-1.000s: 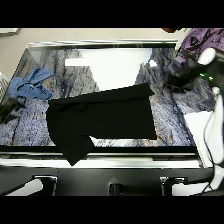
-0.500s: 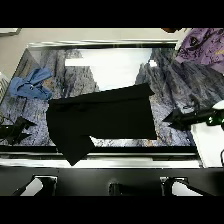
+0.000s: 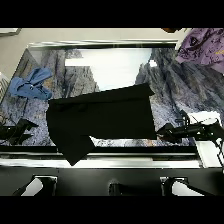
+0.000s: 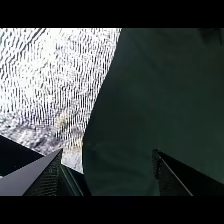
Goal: Fold the clothes and pants, and hang the long-sleeved shirts on hangers.
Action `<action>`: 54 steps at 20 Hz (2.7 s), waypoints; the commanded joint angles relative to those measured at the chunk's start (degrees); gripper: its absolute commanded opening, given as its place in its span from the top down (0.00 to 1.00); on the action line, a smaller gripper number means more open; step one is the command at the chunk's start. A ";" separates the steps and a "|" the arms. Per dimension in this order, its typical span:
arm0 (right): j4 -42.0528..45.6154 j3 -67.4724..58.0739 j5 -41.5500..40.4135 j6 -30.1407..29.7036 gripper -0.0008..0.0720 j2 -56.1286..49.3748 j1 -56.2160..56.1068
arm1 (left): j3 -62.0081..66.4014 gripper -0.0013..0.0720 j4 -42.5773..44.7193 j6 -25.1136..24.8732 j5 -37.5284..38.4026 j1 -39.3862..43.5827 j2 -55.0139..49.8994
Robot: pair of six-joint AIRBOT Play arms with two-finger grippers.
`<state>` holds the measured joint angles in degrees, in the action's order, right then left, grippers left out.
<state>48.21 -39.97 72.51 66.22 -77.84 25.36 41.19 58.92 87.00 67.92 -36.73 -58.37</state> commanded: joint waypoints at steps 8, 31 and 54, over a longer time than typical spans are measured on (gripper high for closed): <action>-4.59 1.70 -5.35 -1.73 0.59 -5.25 -10.08 | -0.07 0.11 0.04 -0.07 2.25 0.02 0.04; -5.60 0.68 -3.96 3.39 0.95 6.10 -11.63 | -10.14 0.69 -9.75 -12.04 -11.65 9.46 -12.63; 14.29 -80.41 -6.88 18.40 0.95 23.89 -11.63 | 78.38 0.96 18.80 8.68 0.61 24.55 5.20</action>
<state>56.36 -116.33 66.54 81.28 -60.23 13.74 117.03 68.84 89.82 66.85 -12.32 -59.90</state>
